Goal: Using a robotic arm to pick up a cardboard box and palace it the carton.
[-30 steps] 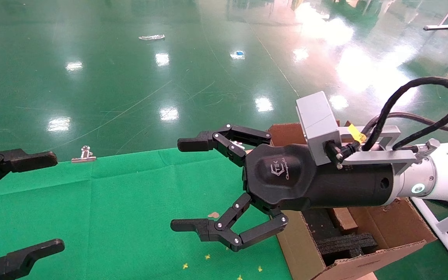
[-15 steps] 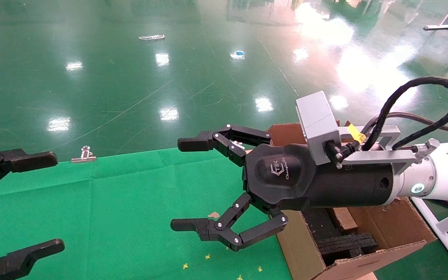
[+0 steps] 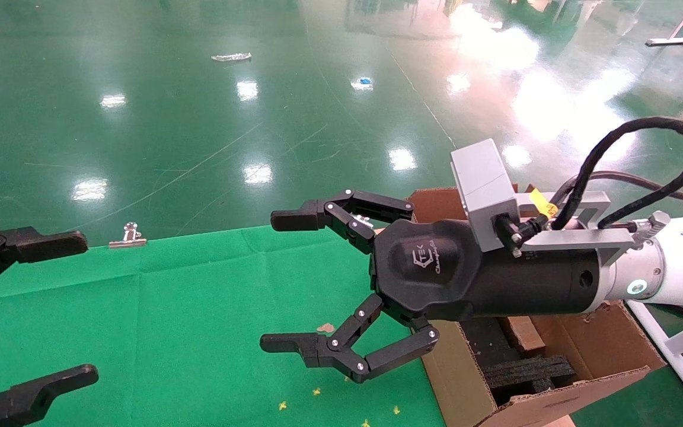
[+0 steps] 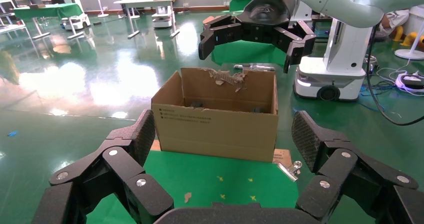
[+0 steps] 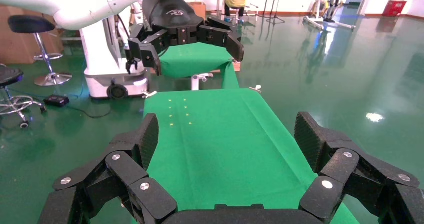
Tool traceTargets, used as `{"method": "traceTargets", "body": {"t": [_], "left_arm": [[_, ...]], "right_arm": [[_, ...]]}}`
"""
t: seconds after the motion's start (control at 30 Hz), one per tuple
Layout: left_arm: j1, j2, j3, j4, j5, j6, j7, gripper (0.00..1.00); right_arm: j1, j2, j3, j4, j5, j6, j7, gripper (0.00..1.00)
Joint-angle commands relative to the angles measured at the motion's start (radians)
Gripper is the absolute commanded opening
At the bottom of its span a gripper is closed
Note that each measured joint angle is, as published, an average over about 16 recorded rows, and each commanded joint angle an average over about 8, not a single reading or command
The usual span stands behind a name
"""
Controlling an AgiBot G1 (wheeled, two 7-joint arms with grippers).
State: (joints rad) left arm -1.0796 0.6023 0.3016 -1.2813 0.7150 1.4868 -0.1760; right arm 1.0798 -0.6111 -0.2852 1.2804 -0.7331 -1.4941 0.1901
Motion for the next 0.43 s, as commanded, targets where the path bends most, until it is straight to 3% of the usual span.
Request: {"method": "traceTargets", "body": {"t": [0.03, 0.43], "left_arm": [[0.000, 0.000, 0.000, 0.000, 0.000, 0.000, 0.000, 1.00], [0.000, 0.000, 0.000, 0.000, 0.000, 0.000, 0.000, 1.00]], "right_arm": [[0.000, 0.000, 0.000, 0.000, 0.000, 0.000, 0.000, 1.00], [0.000, 0.000, 0.000, 0.000, 0.000, 0.000, 0.000, 1.00]]}}
